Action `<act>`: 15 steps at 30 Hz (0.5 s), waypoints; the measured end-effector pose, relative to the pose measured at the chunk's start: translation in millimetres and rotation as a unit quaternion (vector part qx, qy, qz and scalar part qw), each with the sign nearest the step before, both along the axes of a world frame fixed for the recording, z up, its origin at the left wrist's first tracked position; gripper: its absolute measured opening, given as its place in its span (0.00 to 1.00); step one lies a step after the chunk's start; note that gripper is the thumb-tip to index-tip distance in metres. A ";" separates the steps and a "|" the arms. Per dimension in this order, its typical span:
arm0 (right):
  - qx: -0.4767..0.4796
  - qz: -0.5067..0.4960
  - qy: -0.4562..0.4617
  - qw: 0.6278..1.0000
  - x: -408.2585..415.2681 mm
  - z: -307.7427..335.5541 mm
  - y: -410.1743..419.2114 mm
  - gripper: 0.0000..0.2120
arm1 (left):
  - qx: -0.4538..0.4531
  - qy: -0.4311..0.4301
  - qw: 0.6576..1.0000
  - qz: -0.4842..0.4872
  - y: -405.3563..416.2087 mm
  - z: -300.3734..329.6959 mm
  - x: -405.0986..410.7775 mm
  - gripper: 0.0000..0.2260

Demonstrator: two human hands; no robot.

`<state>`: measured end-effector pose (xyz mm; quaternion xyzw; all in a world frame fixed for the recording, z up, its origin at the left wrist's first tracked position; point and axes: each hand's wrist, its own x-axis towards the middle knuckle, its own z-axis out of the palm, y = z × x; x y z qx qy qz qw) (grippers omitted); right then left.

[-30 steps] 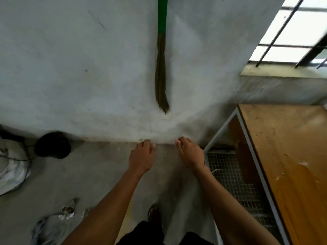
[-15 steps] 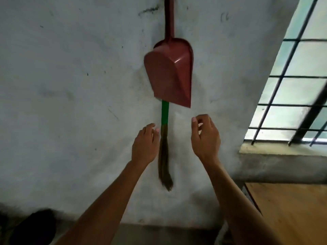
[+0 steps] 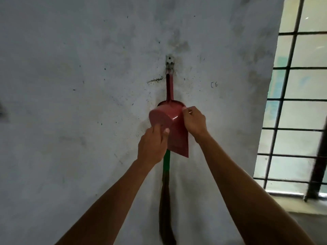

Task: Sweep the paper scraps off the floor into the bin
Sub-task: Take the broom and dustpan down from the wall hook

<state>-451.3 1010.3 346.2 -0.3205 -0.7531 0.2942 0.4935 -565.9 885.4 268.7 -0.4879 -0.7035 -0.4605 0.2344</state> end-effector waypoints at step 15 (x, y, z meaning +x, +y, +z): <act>0.013 0.123 0.182 0.975 29.4 66.2 17.3 0.14 | 0.124 0.102 0.985 0.068 -26.9 96.5 -10.6 0.20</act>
